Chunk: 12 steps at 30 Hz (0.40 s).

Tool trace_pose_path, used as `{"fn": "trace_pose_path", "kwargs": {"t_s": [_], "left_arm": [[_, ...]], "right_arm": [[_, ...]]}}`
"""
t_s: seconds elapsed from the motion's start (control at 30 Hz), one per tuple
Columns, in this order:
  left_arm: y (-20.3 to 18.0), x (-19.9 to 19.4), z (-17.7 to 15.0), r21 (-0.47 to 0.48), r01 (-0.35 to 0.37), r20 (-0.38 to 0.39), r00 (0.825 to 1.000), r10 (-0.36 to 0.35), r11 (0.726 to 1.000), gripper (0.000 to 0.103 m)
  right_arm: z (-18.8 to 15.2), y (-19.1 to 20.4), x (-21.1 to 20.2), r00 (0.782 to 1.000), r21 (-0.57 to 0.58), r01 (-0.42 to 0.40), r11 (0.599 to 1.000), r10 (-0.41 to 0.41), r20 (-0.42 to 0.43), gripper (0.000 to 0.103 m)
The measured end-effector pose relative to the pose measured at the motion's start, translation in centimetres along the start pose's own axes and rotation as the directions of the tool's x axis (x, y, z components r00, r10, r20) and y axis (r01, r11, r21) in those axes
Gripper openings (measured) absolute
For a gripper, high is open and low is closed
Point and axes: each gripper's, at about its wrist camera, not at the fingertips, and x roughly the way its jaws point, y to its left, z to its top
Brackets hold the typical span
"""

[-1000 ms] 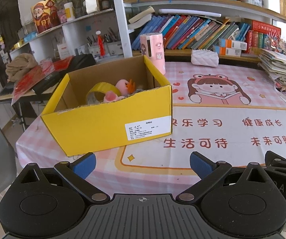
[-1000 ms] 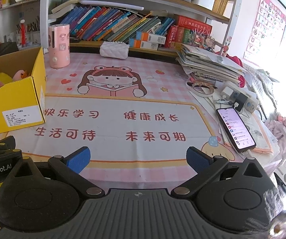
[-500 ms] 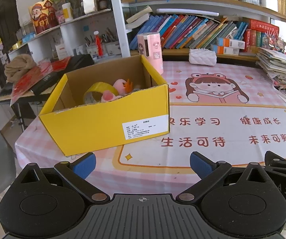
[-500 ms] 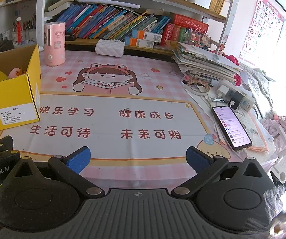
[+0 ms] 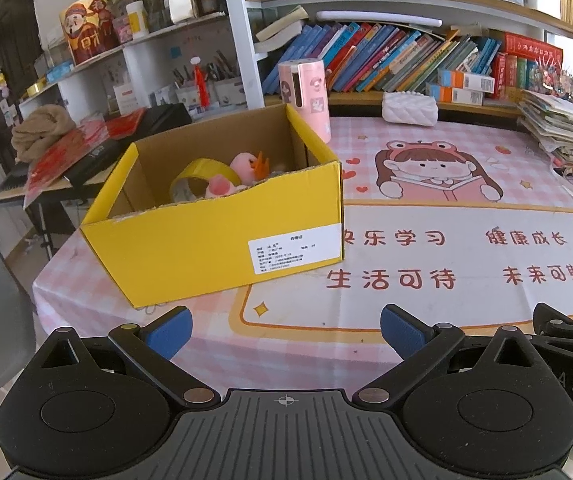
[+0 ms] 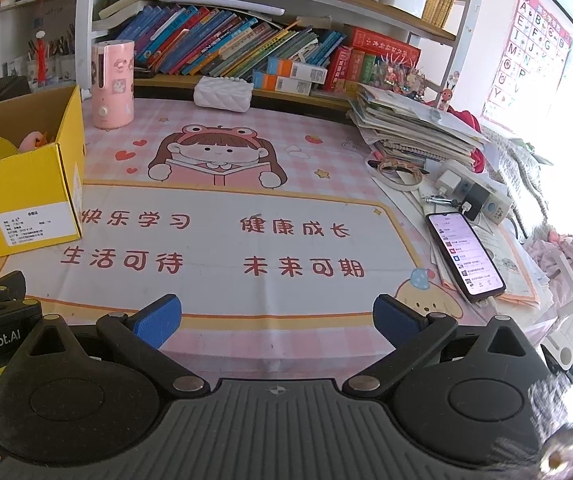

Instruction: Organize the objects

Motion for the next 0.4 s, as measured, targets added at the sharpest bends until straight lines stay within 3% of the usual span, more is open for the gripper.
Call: {"fn": "trace_pose_path", "kwargs": {"t_s": [0.4], "left_arm": [[-0.10, 0.32, 0.17, -0.003, 0.006, -0.003, 1.000, -0.006, 1.000, 0.101]], "right_arm": [[0.03, -0.07, 0.13, 1.000, 0.001, -0.001, 1.000, 0.001, -0.003, 0.103]]}}
